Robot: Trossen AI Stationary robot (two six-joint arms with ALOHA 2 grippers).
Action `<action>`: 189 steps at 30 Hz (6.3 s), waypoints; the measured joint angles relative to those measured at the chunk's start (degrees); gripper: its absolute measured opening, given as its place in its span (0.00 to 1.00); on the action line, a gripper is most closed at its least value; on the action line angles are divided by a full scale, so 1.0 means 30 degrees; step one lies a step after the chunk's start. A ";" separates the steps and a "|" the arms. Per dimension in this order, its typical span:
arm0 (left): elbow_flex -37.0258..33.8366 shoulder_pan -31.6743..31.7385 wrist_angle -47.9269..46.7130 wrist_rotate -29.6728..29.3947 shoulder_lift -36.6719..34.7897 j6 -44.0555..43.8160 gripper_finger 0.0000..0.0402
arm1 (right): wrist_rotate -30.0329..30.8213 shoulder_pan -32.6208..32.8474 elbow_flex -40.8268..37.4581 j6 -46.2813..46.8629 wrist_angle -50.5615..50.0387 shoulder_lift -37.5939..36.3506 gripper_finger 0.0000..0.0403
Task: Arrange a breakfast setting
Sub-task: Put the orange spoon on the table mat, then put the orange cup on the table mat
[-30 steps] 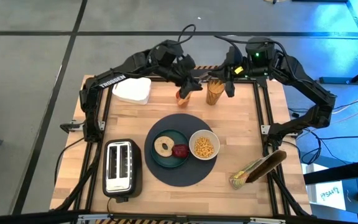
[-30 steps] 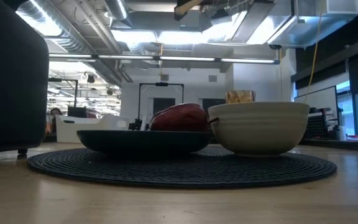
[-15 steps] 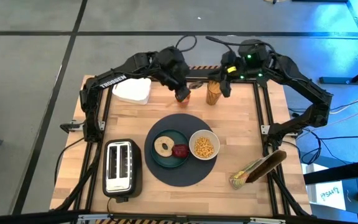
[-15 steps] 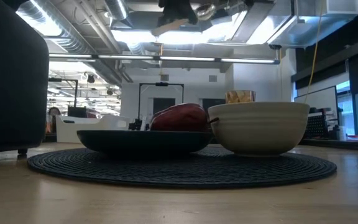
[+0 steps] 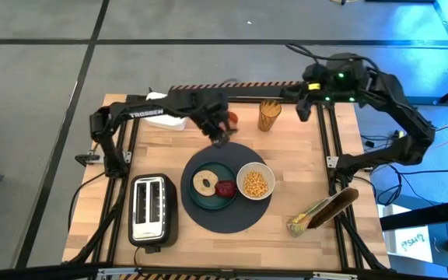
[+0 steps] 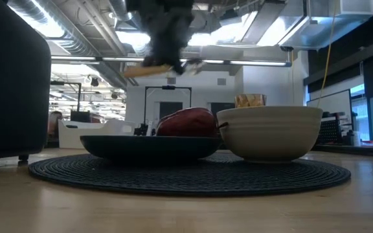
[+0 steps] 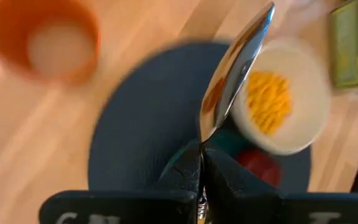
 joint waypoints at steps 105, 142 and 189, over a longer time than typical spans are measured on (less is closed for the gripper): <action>-1.8473 -0.1987 2.3115 -0.9296 -1.3131 -0.6086 0.39 | 0.3220 -0.0258 -0.0015 0.1397 -0.0653 0.7896 0.30; 0.1940 0.4430 0.2302 -0.3795 0.4845 0.2234 0.39 | 0.4350 -0.2754 -0.0015 0.3412 -0.5206 0.9254 0.54; 0.1235 -0.1278 -0.0657 -0.4734 0.4812 0.4663 0.02 | 0.4522 -0.2671 0.0000 0.3312 -0.4090 0.4382 0.54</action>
